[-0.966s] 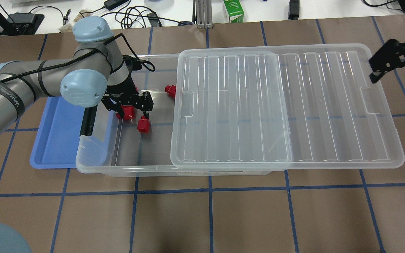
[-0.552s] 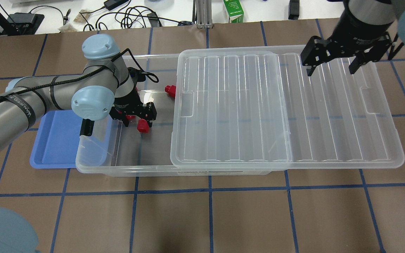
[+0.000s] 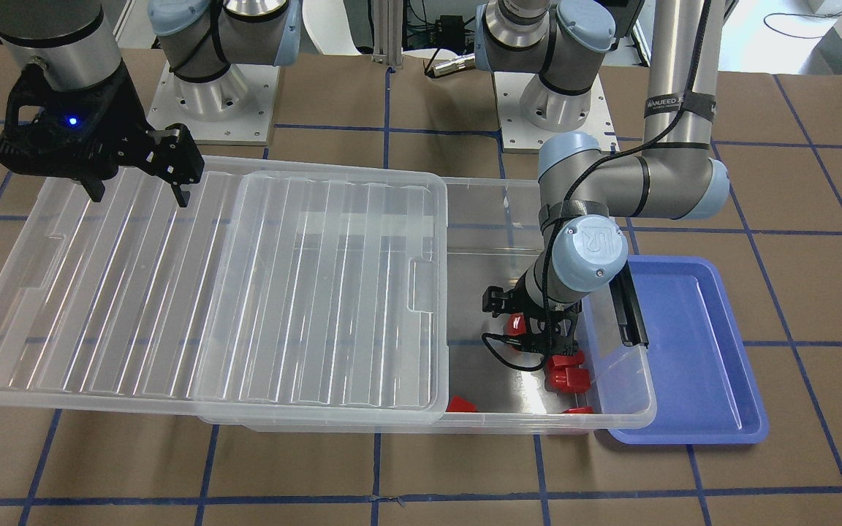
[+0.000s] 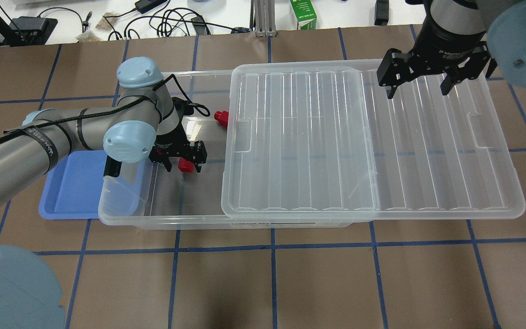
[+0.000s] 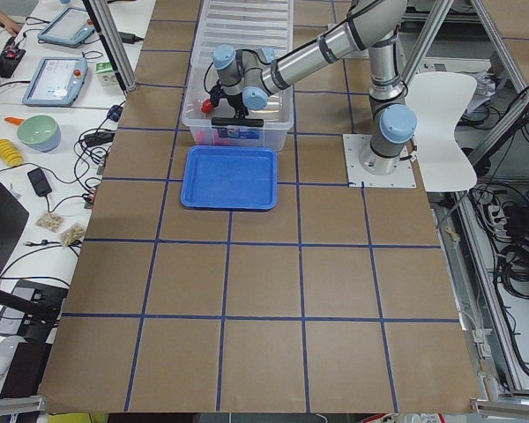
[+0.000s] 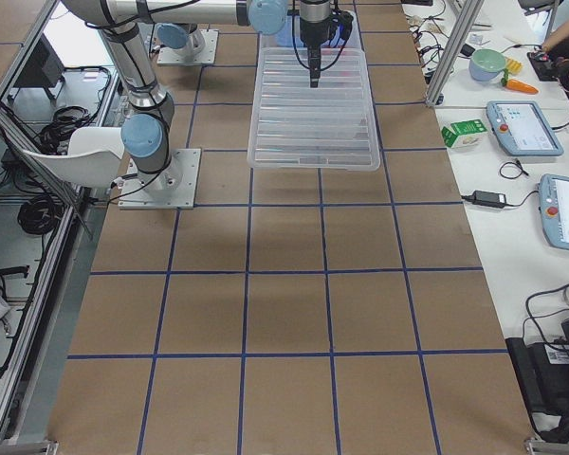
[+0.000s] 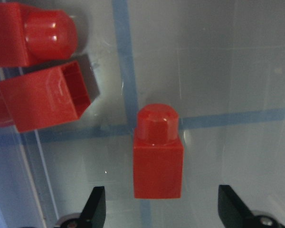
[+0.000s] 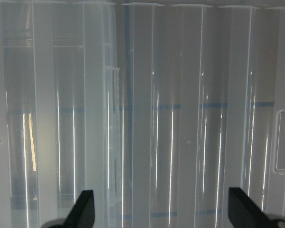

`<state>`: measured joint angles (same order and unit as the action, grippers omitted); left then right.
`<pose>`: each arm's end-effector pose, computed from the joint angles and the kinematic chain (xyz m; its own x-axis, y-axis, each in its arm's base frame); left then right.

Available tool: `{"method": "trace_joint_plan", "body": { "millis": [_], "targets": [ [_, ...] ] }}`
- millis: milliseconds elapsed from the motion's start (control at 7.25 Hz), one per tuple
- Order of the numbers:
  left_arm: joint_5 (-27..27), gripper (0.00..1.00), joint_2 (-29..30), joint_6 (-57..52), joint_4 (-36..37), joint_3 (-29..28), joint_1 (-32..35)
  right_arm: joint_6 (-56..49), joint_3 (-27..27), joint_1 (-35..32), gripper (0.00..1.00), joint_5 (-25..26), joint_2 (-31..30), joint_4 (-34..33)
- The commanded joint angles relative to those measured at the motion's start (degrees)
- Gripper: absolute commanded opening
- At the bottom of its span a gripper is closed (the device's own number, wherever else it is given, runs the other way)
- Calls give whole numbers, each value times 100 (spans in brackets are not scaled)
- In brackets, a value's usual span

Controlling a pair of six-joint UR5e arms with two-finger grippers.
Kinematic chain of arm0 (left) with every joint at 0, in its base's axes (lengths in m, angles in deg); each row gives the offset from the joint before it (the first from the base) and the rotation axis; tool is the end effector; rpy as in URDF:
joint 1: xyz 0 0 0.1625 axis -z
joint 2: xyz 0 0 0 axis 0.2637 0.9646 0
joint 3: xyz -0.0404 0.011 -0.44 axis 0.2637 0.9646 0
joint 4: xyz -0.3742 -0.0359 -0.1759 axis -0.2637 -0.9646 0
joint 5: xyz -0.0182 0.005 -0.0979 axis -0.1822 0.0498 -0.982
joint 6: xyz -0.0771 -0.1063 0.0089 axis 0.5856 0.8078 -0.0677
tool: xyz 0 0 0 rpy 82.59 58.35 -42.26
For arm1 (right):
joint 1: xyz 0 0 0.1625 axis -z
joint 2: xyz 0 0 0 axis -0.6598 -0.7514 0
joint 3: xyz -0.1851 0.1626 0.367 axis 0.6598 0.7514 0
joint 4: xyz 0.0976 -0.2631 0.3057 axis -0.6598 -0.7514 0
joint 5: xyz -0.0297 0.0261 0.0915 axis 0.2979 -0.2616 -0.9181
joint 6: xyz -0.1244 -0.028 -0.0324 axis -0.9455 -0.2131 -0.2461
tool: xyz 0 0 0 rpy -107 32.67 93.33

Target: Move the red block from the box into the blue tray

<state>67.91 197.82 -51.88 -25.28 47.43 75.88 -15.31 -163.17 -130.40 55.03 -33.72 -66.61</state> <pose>-0.1471 -0.5502 0.1742 -0.9966 0.0764 0.0308 0.0809 0.9772 0.1964 0.1176 -0.5042 0.4765 -0.9981 0.0164 0.0594 0.0125 0.9977 -0.0661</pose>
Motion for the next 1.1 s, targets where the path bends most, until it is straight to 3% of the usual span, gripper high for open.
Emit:
{"method": "trace_joint_plan", "body": {
  "millis": [0, 138, 276, 414, 552, 966],
  "targets": [
    [4, 78, 100, -2, 43, 6, -3, -9, 1, -1, 100, -49, 11, -7],
    [12, 65, 118, 6, 70, -3, 6, -27, 1, -1, 100, -58, 12, -7],
    [4, 43, 109, 24, 79, -12, -3, -27, 1, -1, 100, -58, 12, -7],
    [21, 7, 118, 33, 79, -21, 6, -27, 1, -1, 100, -58, 12, -7],
    [30, 0, 109, 33, 79, -64, 6, -27, 1, -1, 100, -58, 3, -7],
    [92, 0, -66, 42, -78, -554, 23, -27, 1, -1, 100, -49, -15, -7]
  ]
}}
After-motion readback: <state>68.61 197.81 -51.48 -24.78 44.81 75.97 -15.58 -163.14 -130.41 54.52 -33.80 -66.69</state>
